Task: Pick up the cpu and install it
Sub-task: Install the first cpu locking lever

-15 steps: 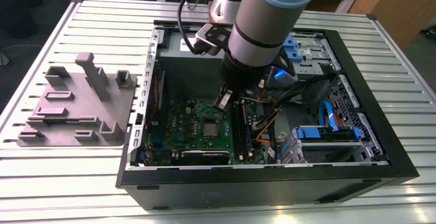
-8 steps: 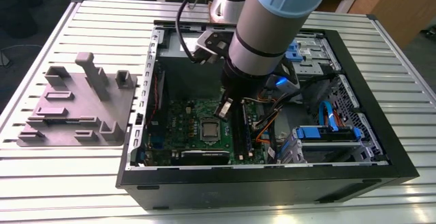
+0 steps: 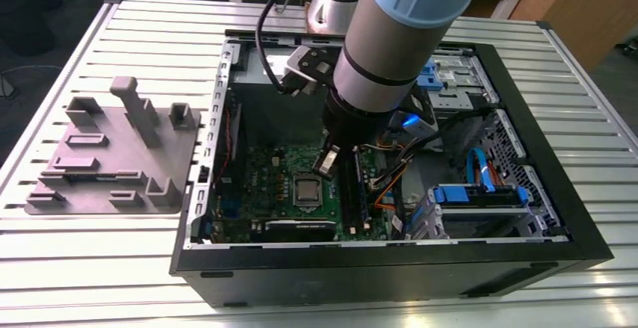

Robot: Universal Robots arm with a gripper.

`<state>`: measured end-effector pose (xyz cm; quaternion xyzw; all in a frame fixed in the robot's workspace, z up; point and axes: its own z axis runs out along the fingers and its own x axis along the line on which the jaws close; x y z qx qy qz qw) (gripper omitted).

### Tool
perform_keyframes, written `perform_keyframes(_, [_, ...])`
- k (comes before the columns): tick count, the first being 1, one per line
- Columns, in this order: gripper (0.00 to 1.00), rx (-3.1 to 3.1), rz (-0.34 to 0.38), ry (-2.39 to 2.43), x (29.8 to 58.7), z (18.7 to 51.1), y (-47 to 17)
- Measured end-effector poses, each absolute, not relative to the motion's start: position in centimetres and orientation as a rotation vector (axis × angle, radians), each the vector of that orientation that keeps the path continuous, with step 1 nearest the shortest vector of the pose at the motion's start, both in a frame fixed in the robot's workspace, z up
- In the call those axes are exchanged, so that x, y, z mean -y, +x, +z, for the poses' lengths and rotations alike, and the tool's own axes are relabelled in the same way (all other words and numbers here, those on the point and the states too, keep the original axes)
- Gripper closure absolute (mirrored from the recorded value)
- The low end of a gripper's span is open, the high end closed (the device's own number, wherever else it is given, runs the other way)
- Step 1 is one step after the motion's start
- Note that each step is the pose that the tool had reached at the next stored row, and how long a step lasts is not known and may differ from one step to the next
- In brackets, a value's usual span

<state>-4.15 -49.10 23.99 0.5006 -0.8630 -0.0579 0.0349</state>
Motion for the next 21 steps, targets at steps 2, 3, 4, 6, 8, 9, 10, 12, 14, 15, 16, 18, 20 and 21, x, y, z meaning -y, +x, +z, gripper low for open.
perform_keyframes(2, [0.9, 2.653, -0.178, 1.539, 49.1, 24.0, -4.2])
perform_keyframes(3, [0.9, 2.653, -0.178, 1.539, 49.1, 24.0, -4.2])
perform_keyframes(4, [0.9, 2.653, -0.178, 1.539, 49.1, 24.0, -4.2])
perform_keyframes(6, [0.9, 2.653, -0.178, 1.539, 49.1, 24.0, -4.2])
perform_keyframes(8, [0.9, 2.653, -0.178, 1.539, 49.1, 24.0, -4.2])
perform_keyframes(9, [0.9, 2.652, -0.178, 1.539, 49.1, 24.0, -4.1])
perform_keyframes(10, [0.9, 2.652, -0.178, 1.539, 49.1, 24.0, -4.0])
perform_keyframes(12, [0.9, 2.652, -0.179, 1.538, 49.1, 23.9, -3.3])
perform_keyframes(14, [0.9, 2.65, -0.18, 1.537, 49.1, 23.9, -2.5])
perform_keyframes(15, [0.9, 2.65, -0.18, 1.537, 49.1, 23.9, -2.2])
perform_keyframes(16, [0.9, 2.649, -0.181, 1.537, 49.1, 23.9, -2.2])
perform_keyframes(18, [0.9, 2.649, -0.181, 1.538, 49.1, 23.9, -2.2])
perform_keyframes(20, [0.9, 2.648, -0.181, 1.539, 49.1, 23.9, -2.1])
perform_keyframes(21, [0.9, 2.648, -0.181, 1.539, 49.0, 23.9, -2.0])
